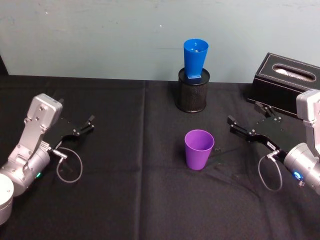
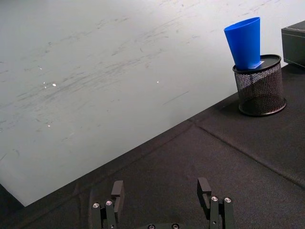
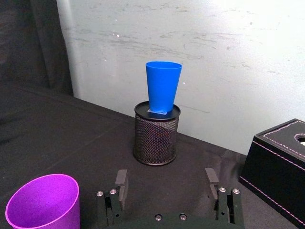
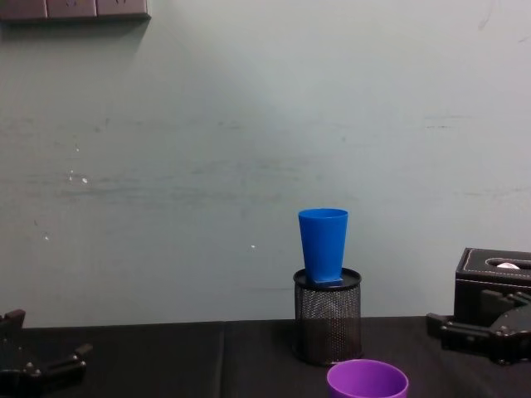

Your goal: Pick up one cup with a gripper and tap it against the other cup.

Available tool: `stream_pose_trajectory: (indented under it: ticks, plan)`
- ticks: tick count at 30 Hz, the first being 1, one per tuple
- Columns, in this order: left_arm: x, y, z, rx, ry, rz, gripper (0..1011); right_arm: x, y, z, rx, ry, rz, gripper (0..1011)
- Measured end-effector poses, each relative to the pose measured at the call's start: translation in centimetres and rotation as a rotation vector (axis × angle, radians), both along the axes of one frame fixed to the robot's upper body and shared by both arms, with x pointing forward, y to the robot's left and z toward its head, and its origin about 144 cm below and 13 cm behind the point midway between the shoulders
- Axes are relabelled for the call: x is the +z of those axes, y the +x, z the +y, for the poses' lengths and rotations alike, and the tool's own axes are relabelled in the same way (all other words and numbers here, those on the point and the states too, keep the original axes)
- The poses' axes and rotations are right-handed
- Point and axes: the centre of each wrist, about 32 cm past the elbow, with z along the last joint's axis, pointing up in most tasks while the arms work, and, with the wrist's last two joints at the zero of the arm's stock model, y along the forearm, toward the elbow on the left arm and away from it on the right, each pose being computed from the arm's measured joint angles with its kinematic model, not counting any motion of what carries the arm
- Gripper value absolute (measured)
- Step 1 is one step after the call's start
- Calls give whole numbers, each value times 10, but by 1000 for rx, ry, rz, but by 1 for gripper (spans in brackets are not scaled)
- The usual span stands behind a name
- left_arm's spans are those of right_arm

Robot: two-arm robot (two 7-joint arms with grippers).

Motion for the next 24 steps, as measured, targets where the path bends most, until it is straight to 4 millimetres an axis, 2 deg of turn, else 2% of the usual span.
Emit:
stream_pose_trajectory:
  ticks: [24]
  plan:
    - [0, 0, 0, 0, 0, 0, 1005, 0, 0, 0, 0, 1, 0, 1002]
